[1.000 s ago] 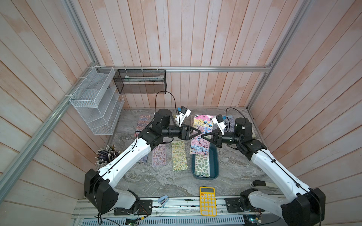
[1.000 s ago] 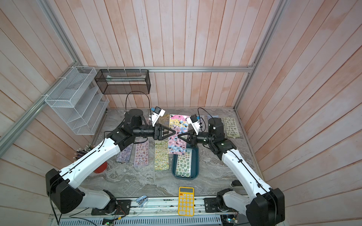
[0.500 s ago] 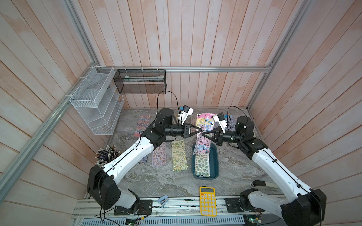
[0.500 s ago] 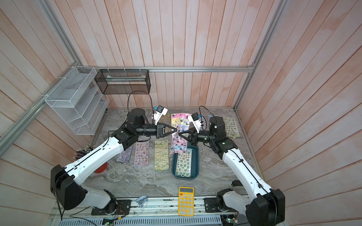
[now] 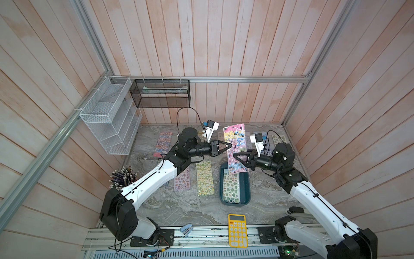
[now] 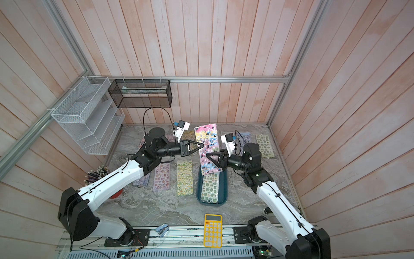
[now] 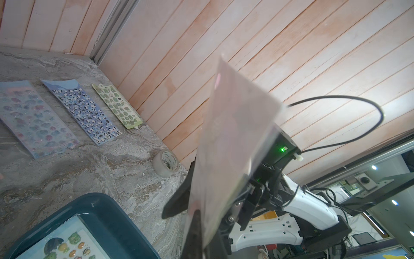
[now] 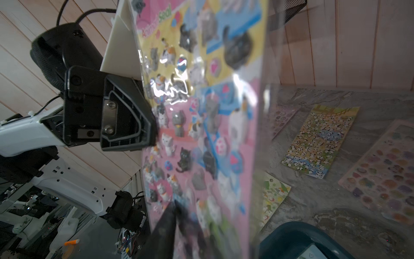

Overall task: Take the stickers out of the storage box
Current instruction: Pick up the sticker from the storage box.

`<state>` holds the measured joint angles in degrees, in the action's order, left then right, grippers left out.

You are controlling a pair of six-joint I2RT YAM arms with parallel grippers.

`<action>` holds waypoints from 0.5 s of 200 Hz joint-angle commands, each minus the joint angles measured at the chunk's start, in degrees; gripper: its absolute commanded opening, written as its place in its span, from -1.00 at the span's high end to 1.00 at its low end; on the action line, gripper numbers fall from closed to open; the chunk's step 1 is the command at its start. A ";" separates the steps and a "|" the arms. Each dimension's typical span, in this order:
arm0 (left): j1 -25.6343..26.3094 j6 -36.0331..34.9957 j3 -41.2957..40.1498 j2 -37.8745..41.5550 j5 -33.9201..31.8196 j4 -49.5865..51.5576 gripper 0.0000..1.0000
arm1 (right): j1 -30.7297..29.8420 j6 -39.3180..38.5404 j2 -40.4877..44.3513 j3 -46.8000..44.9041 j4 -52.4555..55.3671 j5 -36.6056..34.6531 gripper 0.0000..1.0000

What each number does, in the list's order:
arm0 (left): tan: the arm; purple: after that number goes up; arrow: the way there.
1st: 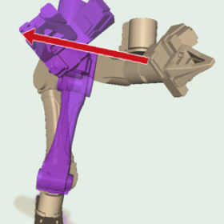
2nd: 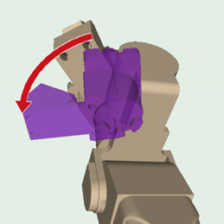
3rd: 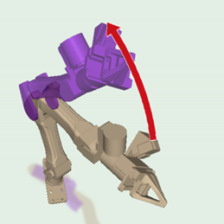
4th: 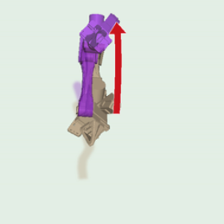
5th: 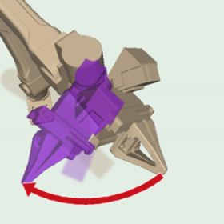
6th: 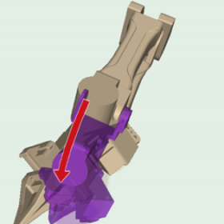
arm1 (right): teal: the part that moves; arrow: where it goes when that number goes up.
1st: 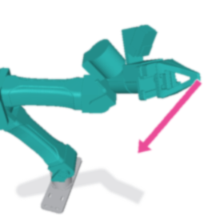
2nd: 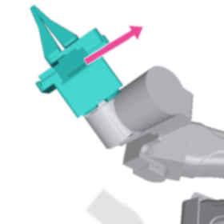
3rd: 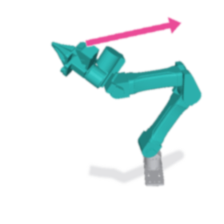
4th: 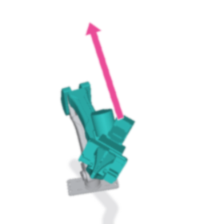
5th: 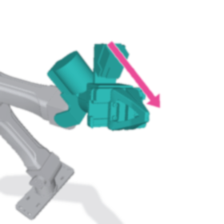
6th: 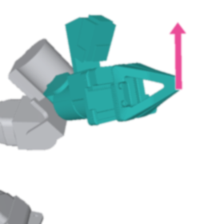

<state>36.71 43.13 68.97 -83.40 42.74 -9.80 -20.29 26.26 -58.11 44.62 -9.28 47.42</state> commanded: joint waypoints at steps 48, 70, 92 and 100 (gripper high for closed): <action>0.08 -0.53 -0.24 2.15 -0.12 -2.18 0.45 | -0.18 -1.53 -0.02 5.00 6.86 -4.12 1.00; -0.46 -2.89 0.37 2.99 -1.34 0.63 -0.30 | -0.18 -6.71 -0.95 8.30 17.04 -7.70 1.00; -2.30 -3.56 -0.30 4.78 -1.89 1.42 -0.42 | -0.18 -12.31 -2.80 12.30 29.18 -15.34 1.00; -2.85 -4.33 -0.66 5.73 -2.85 2.16 -0.47 | -0.17 -13.70 -3.71 13.62 33.39 -19.61 1.00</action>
<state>35.68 41.67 68.75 -81.10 41.71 -9.30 -20.38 19.92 -59.61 54.15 7.73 39.13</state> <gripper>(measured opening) 0.708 0.047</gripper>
